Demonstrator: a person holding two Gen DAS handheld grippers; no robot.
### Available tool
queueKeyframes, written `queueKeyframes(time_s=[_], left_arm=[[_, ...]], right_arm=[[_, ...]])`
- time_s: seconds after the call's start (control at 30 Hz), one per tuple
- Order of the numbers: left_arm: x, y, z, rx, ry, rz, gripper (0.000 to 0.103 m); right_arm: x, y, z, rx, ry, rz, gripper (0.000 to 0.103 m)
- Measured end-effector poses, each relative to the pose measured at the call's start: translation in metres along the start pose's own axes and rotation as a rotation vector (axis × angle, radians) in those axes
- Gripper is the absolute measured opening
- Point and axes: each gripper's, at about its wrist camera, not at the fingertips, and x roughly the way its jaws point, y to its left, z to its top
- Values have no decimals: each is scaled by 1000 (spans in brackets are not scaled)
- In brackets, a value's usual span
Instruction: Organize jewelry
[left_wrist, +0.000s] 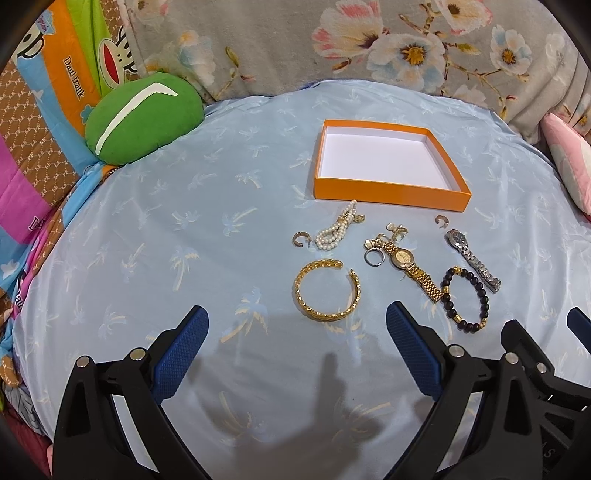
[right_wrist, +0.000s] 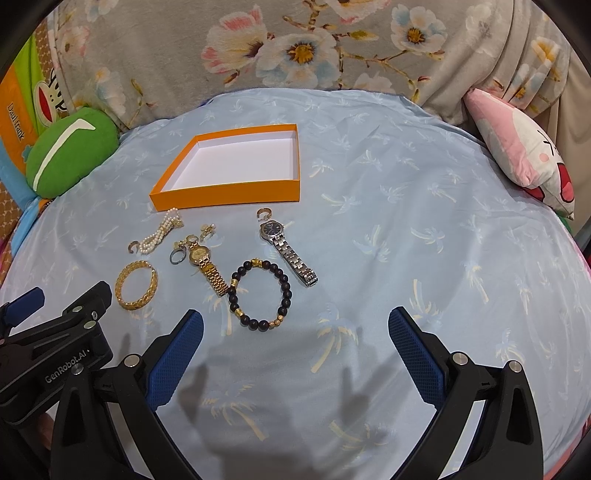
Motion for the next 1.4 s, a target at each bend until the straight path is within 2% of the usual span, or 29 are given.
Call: queueKeyframes(time_s=[0.9, 1.23, 1.4], left_arm=[[26, 0, 4, 17, 47, -1, 95], [35, 1, 7, 14, 51, -9, 95], [39, 1, 8, 16, 57, -10, 95]], right_arm=[[26, -4, 9, 0, 30, 8, 98], [39, -8, 12, 1, 52, 8, 88], [44, -9, 14, 10, 57, 10, 87]])
